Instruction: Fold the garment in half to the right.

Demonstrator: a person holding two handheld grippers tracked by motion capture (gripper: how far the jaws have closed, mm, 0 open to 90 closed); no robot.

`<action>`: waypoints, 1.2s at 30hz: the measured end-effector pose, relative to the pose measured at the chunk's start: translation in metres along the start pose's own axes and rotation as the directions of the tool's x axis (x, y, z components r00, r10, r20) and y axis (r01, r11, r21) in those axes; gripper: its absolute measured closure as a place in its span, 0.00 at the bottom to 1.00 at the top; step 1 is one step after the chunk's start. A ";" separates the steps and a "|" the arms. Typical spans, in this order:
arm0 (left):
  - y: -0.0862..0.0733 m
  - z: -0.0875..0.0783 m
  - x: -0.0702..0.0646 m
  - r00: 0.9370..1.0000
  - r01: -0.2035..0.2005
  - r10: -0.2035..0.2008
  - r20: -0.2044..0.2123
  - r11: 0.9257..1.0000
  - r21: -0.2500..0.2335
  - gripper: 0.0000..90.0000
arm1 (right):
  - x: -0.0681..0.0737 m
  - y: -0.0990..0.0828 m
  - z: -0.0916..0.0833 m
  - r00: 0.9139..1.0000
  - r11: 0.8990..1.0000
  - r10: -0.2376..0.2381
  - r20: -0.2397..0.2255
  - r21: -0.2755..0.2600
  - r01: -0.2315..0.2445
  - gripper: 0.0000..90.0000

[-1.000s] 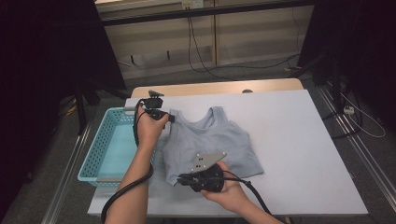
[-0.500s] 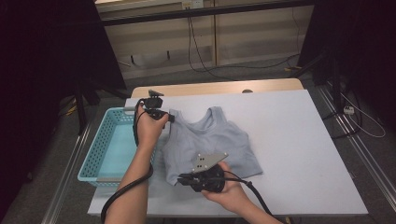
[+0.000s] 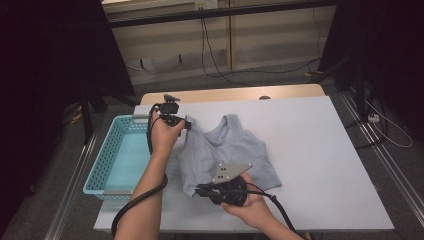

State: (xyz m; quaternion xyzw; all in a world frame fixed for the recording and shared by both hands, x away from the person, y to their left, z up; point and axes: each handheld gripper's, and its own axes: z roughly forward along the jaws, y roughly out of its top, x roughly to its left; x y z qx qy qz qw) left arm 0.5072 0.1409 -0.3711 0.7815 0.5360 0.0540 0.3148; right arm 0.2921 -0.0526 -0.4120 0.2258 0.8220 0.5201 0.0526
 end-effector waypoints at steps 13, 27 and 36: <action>0.008 0.002 -0.017 0.999 -0.032 0.032 0.035 0.999 -0.018 0.95 | -0.004 -0.008 -0.016 0.999 1.000 0.012 0.037 0.001 -0.012 0.94; 0.015 0.009 -0.030 0.997 -0.046 0.048 0.056 0.999 -0.023 0.95 | -0.010 -0.014 -0.029 0.998 1.000 0.019 0.067 -0.001 -0.019 0.94; 0.018 0.013 -0.036 0.996 -0.063 0.065 0.069 0.998 -0.022 0.95 | -0.015 -0.019 -0.036 0.996 1.000 0.024 0.082 0.012 -0.025 0.94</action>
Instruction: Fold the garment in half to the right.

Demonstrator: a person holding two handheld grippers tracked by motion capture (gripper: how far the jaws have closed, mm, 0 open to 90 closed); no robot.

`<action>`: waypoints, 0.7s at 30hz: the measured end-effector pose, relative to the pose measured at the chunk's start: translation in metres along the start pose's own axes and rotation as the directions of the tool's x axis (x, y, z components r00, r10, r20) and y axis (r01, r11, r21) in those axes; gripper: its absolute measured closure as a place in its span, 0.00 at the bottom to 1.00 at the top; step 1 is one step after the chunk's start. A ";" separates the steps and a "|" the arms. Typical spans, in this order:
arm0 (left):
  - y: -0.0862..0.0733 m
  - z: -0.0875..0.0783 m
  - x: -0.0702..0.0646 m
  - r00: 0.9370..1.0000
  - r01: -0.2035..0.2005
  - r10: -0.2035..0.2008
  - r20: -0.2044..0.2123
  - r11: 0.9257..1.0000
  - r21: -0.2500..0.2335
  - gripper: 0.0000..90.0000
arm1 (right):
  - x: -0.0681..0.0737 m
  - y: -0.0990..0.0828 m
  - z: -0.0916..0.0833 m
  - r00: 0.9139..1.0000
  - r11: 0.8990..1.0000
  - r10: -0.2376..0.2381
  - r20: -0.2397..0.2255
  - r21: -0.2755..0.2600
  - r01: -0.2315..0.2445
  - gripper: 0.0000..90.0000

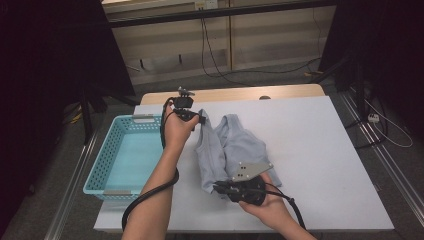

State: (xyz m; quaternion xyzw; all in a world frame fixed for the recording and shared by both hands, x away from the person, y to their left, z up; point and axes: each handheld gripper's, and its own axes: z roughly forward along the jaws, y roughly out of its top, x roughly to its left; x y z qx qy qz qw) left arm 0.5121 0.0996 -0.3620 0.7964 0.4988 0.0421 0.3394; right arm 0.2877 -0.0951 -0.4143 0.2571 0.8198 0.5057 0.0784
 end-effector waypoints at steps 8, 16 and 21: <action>0.003 0.004 -0.007 1.000 -0.017 0.017 0.009 1.000 -0.004 0.95 | -0.004 -0.004 -0.005 1.000 1.000 0.002 0.016 0.010 -0.002 0.94; 0.004 0.007 -0.010 0.999 -0.021 0.022 0.025 1.000 -0.008 0.94 | -0.005 -0.007 -0.007 1.000 1.000 0.008 0.021 0.014 -0.008 0.94; 0.006 0.009 -0.011 0.999 -0.035 0.035 0.031 0.999 0.000 0.94 | -0.007 -0.008 -0.009 0.999 1.000 0.019 0.027 0.009 -0.019 0.94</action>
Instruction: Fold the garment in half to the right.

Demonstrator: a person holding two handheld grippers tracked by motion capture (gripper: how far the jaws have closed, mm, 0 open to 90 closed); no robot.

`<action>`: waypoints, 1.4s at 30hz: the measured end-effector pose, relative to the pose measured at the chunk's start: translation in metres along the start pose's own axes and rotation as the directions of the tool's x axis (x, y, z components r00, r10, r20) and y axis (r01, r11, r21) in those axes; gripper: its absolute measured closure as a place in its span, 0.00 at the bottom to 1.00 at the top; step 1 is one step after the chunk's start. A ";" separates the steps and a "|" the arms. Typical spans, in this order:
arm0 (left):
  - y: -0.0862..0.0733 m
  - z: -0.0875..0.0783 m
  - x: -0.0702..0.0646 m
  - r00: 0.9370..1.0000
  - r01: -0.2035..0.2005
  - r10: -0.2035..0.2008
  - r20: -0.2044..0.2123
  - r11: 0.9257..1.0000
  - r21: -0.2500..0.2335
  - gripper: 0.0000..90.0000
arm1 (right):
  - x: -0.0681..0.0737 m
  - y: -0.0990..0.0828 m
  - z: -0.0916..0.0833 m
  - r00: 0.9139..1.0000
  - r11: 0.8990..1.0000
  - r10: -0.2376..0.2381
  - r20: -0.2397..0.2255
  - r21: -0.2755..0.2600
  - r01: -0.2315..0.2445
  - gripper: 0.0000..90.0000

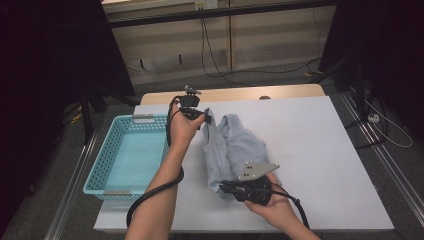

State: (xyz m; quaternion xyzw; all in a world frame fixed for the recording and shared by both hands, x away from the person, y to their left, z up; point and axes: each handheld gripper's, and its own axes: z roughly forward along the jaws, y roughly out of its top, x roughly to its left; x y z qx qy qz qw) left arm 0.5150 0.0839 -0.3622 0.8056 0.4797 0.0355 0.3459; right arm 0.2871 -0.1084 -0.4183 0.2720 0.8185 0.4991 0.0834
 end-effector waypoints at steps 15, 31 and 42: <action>0.001 0.014 -0.014 0.999 -0.035 0.035 0.040 0.999 -0.016 0.93 | -0.003 -0.007 -0.011 0.998 0.999 -0.020 0.060 0.035 0.018 0.94; -0.004 0.015 -0.008 0.997 -0.076 0.079 0.028 0.994 -0.078 0.47 | -0.014 -0.027 -0.027 0.987 0.996 0.036 0.159 0.075 -0.048 0.94; -0.018 0.008 0.005 0.997 -0.072 0.071 -0.007 0.993 -0.093 0.35 | -0.023 -0.033 -0.042 0.974 0.993 0.047 0.219 0.092 -0.069 0.95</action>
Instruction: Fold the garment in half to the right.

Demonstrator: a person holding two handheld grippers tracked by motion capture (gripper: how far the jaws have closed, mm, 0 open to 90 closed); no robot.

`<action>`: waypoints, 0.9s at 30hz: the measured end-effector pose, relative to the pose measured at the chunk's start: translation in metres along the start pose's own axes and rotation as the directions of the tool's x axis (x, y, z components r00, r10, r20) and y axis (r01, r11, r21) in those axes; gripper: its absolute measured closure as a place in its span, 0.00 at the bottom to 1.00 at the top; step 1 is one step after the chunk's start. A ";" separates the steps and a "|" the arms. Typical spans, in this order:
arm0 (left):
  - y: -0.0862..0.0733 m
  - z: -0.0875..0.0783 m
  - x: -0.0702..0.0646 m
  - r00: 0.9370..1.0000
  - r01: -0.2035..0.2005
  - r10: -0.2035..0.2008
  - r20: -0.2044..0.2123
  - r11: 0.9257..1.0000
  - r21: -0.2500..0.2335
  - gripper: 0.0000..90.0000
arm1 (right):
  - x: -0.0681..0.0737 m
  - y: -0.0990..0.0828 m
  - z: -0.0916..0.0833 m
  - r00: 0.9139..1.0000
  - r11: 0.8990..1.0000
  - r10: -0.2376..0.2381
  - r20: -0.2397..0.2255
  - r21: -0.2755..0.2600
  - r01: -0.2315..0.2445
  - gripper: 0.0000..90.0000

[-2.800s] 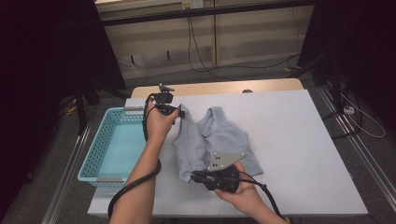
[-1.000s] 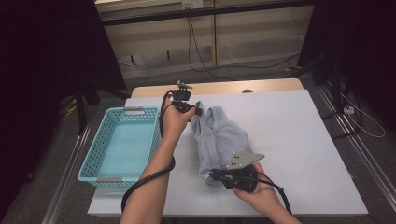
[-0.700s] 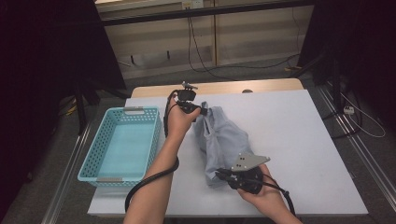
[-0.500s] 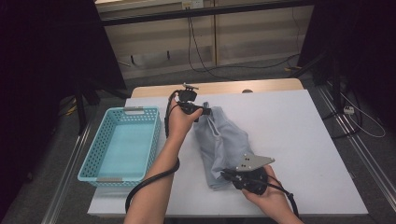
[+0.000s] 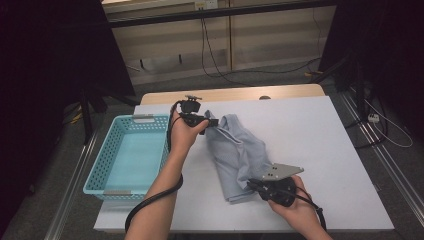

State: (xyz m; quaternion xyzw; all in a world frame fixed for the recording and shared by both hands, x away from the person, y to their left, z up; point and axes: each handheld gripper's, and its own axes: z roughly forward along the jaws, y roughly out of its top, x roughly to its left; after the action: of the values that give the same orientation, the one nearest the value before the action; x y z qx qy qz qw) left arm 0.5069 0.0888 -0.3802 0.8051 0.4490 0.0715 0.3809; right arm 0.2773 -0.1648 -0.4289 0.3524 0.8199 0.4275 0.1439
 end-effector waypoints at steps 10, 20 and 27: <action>0.004 -0.010 0.007 1.000 0.005 -0.005 -0.019 1.000 -0.012 0.31 | -0.005 -0.004 0.001 1.000 0.999 0.028 -0.002 0.020 -0.028 0.97; -0.003 -0.009 0.011 0.999 0.003 -0.003 -0.033 1.000 0.004 0.27 | -0.011 -0.004 -0.005 0.998 0.998 0.055 -0.007 0.017 -0.055 0.97; -0.008 -0.007 0.009 1.000 -0.004 0.004 -0.026 1.000 0.009 0.26 | -0.018 -0.009 -0.011 0.997 0.997 0.079 0.023 0.016 -0.080 0.97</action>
State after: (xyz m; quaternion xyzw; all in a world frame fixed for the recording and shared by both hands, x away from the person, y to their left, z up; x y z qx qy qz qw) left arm 0.5040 0.1023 -0.3824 0.8068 0.4525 0.0807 0.3712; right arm 0.2806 -0.1877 -0.4308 0.3907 0.8073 0.4218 0.1329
